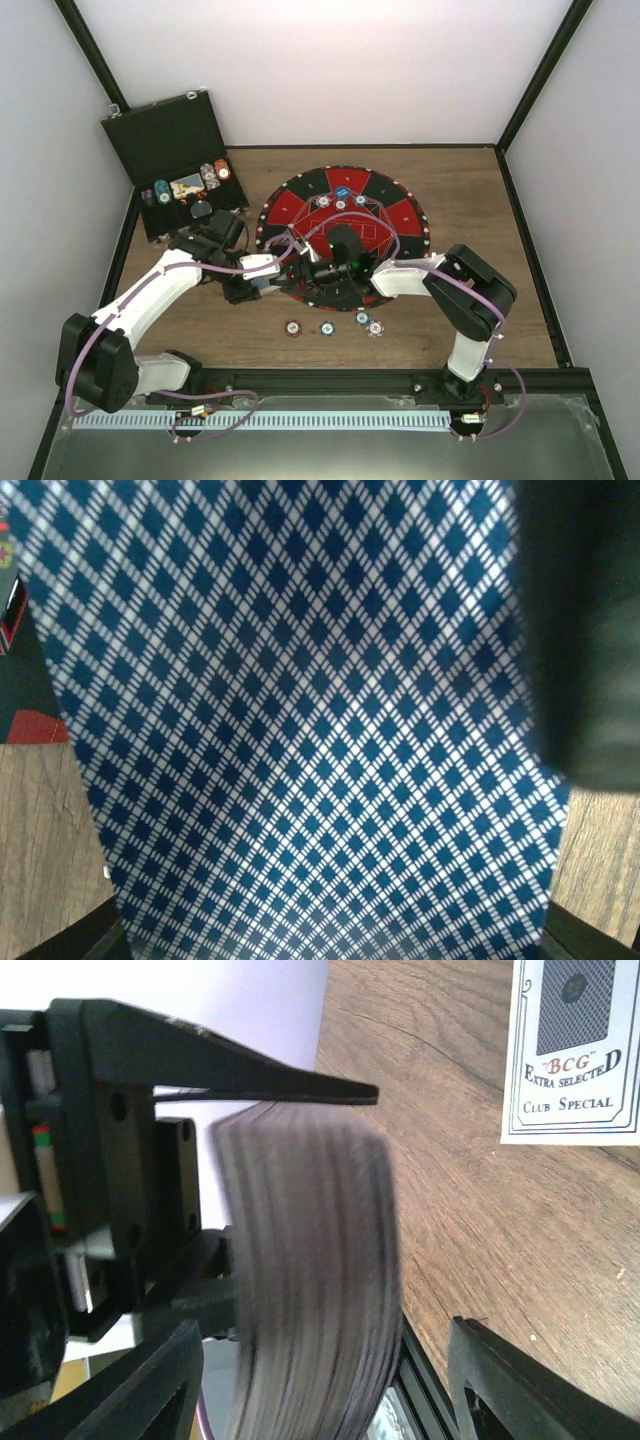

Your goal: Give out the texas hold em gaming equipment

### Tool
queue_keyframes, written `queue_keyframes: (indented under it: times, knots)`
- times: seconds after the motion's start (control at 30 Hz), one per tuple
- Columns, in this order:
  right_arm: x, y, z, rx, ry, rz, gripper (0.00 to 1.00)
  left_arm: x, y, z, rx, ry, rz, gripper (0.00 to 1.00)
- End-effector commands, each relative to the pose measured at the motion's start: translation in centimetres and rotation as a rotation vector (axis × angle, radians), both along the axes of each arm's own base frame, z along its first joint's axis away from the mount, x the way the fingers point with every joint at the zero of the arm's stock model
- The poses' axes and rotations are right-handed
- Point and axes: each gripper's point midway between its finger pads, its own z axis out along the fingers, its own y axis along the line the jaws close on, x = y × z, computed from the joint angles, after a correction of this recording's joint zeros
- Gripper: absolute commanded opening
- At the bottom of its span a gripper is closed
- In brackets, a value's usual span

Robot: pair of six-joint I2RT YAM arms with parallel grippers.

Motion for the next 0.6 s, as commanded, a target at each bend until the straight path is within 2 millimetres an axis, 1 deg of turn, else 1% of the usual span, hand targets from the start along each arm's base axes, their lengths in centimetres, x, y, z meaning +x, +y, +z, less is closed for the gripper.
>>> queue_keyframes:
  times: [0.0, 0.17, 0.23, 0.33, 0.43, 0.47, 0.5, 0.53, 0.57]
  knots:
    - [0.4, 1.5, 1.3, 0.063, -0.005, 0.03, 0.66, -0.2, -0.6, 1.1, -0.02, -0.031, -0.021, 0.04]
    - [0.9, 2.2, 0.7, 0.073, 0.009, 0.037, 0.59, -0.9, -0.6, 0.8, 0.003, -0.026, -0.045, 0.04]
    - [0.9, 2.4, 0.6, 0.086, 0.025, 0.042, 0.54, -1.1, -0.7, 0.7, 0.008, -0.029, -0.054, 0.04]
    - [0.7, 2.4, 0.5, 0.103, 0.037, 0.047, 0.36, -1.3, -0.6, 0.6, 0.017, -0.036, -0.062, 0.04]
    - [0.4, 2.1, 0.5, 0.103, 0.044, 0.047, 0.2, -1.2, -0.7, 0.7, 0.014, -0.054, -0.061, 0.04]
    - [0.3, 1.9, 0.6, 0.106, 0.044, 0.046, 0.16, -1.0, -0.7, 0.8, 0.012, -0.063, -0.057, 0.09]
    - [0.2, 1.8, 0.8, 0.108, 0.043, 0.045, 0.12, -0.9, -0.8, 0.9, 0.004, -0.07, -0.05, 0.22]
    - [0.1, 1.7, 0.9, 0.108, 0.043, 0.045, 0.09, -0.8, -1.0, 1.0, -0.005, -0.076, -0.047, 0.46]
    - [0.0, 1.6, 1.0, 0.11, 0.043, 0.046, 0.06, -0.6, -1.1, 1.3, -0.017, -0.081, -0.035, 0.74]
